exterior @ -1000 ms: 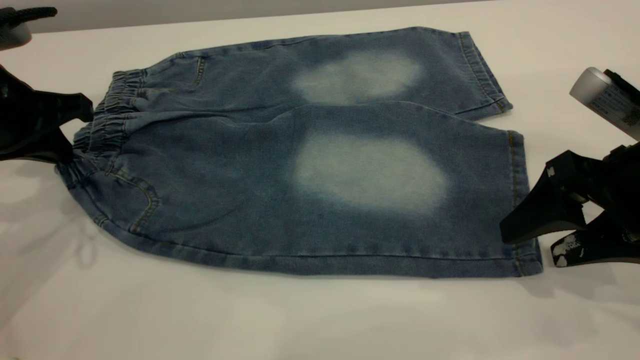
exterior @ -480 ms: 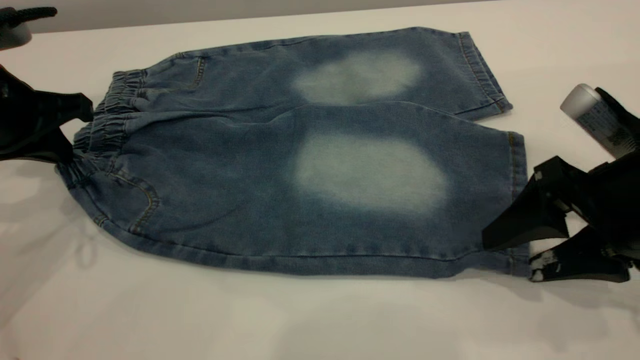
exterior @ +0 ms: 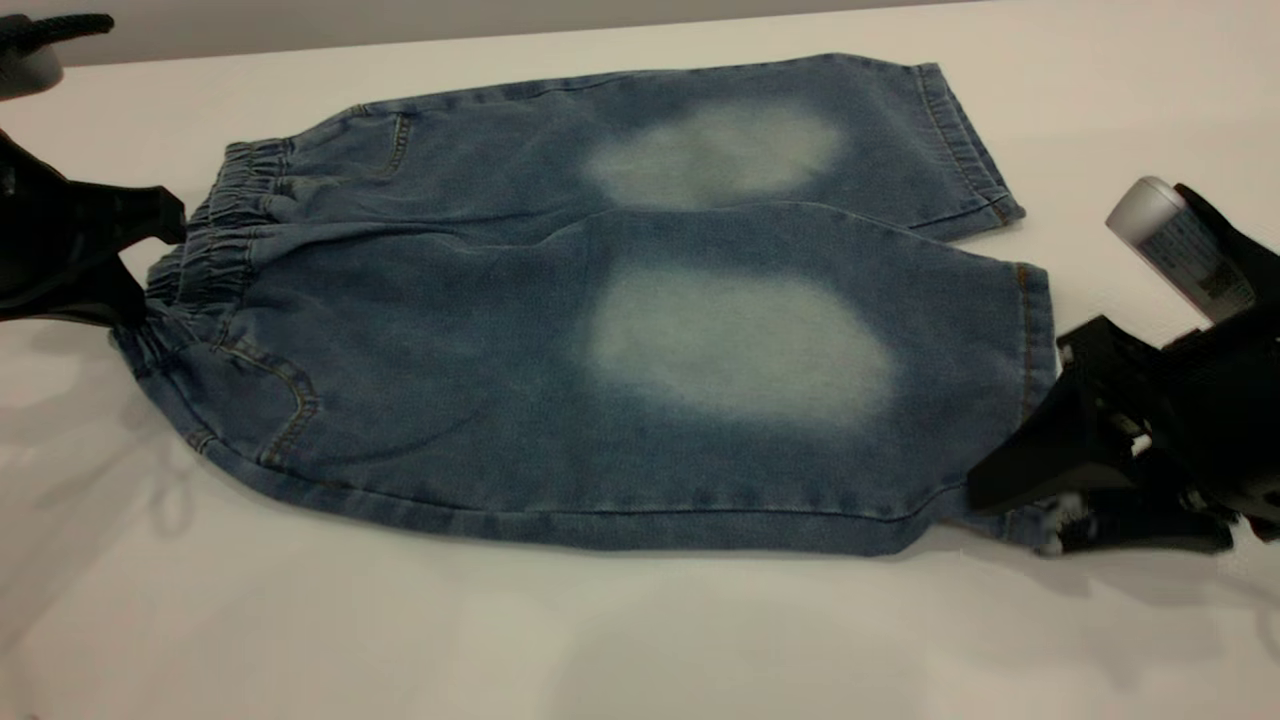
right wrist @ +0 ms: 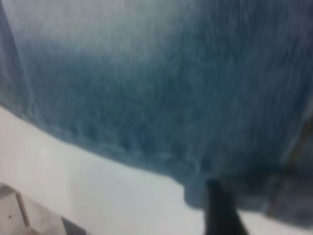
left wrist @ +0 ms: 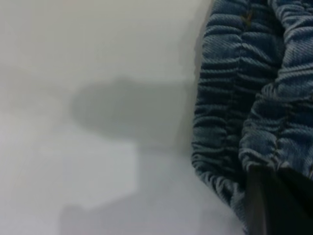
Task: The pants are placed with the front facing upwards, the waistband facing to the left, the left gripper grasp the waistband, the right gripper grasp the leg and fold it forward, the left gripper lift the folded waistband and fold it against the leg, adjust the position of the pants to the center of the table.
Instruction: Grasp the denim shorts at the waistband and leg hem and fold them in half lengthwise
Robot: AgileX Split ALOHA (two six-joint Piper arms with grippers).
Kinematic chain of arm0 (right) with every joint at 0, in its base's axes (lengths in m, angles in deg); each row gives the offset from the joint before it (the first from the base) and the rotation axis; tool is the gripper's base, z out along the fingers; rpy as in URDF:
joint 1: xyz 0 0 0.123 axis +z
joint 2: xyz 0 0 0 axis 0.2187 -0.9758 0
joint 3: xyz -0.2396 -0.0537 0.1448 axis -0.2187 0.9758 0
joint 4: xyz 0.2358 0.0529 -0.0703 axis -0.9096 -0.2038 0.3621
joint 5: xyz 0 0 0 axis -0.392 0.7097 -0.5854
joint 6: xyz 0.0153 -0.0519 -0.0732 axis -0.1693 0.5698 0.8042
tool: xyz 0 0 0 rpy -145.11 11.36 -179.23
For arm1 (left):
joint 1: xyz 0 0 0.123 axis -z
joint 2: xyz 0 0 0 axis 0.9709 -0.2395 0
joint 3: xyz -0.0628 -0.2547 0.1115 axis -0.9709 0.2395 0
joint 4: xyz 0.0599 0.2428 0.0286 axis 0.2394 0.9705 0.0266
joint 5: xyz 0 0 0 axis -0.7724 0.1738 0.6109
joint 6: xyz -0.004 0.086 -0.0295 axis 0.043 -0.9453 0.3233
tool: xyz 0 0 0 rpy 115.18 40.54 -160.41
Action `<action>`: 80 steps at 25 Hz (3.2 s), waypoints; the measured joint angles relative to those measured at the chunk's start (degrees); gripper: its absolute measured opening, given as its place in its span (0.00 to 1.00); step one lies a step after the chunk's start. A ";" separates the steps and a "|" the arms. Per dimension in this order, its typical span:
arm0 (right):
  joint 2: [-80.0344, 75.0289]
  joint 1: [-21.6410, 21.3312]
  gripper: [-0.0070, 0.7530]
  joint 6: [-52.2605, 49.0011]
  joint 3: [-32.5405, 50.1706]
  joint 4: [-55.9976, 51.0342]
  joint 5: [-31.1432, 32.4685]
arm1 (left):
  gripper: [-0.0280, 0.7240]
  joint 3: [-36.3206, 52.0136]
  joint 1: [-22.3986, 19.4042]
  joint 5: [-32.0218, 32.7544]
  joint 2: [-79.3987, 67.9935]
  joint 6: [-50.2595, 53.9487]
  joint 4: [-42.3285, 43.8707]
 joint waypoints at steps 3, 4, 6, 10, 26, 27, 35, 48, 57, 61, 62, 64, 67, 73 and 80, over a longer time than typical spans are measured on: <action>0.00 0.00 0.30 0.00 -1.36 -0.12 1.81 | 0.09 0.00 0.00 0.00 0.00 0.00 0.00; 0.00 0.00 0.27 0.00 -1.63 -0.12 2.24 | 0.09 0.00 0.00 0.00 0.00 0.00 0.00; 0.00 0.00 0.22 0.05 -1.62 -0.21 2.70 | 0.09 0.00 0.00 0.00 0.00 0.00 0.00; 0.00 0.00 0.11 0.05 -1.56 -0.15 2.64 | 0.09 0.00 0.00 0.05 0.00 0.00 0.00; 6.10 0.00 0.03 0.05 -5.24 0.14 4.80 | 0.09 -0.62 0.00 -0.63 0.82 0.00 0.00; 6.90 0.00 0.03 0.05 -5.99 0.14 4.80 | 0.09 -0.88 0.00 -0.99 1.20 0.00 0.00; 7.77 0.00 0.03 -0.76 -14.53 3.23 4.74 | 0.09 -5.39 0.00 -1.07 2.20 0.00 1.43; 11.64 0.00 0.03 -11.73 -27.04 12.53 -0.45 | 0.09 -10.70 1.70 -3.52 2.24 0.00 1.29; 12.49 0.00 0.03 -19.48 -33.92 22.41 -1.62 | 0.09 -16.24 3.54 -3.81 2.24 0.00 1.49; 11.53 0.00 0.03 -20.11 -36.52 23.78 -1.83 | 0.09 -18.57 3.76 -3.78 2.05 -0.50 1.63; 11.14 0.00 0.03 -20.11 -37.13 24.13 -1.79 | 0.09 -19.24 3.76 -3.94 2.05 -0.80 1.68; 10.15 0.00 0.03 -20.46 -38.63 25.15 -1.73 | 0.09 -20.50 3.76 -4.01 2.05 -1.08 1.68; 8.23 0.00 0.03 -20.93 -40.82 26.66 -1.73 | 0.09 -21.42 3.76 -4.15 1.94 -1.15 2.46; 4.62 0.00 0.03 -20.93 -45.77 26.78 -2.05 | 0.09 -22.21 3.76 -4.72 -1.00 -1.22 2.92; -0.67 0.00 0.03 -22.13 -52.42 27.27 -2.12 | 0.09 -25.45 3.71 -5.05 -5.07 -1.16 2.79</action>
